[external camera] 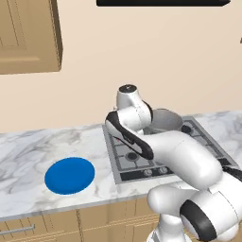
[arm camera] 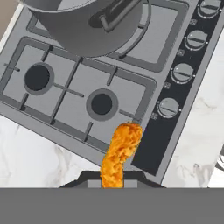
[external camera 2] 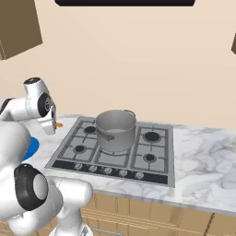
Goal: Retrieve the frozen meat and place it in the pot on a burner. Then turn the burner on.
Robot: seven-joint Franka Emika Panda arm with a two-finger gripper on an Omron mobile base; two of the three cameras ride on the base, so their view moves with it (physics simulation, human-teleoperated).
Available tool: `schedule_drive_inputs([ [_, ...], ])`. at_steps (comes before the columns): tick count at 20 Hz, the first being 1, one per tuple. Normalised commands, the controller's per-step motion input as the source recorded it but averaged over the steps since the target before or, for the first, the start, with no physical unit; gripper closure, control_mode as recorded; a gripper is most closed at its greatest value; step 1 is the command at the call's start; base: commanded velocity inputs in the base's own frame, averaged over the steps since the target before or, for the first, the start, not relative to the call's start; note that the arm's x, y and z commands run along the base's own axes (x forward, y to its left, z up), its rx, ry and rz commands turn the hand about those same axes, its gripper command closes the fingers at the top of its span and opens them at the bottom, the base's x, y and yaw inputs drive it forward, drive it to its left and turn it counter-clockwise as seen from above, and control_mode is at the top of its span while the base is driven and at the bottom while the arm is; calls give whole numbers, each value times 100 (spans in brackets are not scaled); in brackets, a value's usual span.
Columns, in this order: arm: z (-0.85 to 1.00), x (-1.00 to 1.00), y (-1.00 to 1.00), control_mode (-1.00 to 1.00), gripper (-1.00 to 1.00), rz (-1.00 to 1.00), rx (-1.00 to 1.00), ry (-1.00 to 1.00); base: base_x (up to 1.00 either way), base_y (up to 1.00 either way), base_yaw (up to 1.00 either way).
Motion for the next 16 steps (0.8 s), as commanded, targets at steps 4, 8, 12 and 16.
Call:
schedule_drive_inputs([
  [4, 79, 4, -98, -100, 100, -10, 0, -1, 0, 0, 0],
  [8, 71, 5, -87, -100, 100, -17, 0, 0, 0, 0, 0],
  [12, 21, 42, -74, -100, 100, -15, 0, 13, 0, 0, 0],
  [16, 0, 66, -77, -100, 100, -4, 4, 14, 0, 0, 0],
])
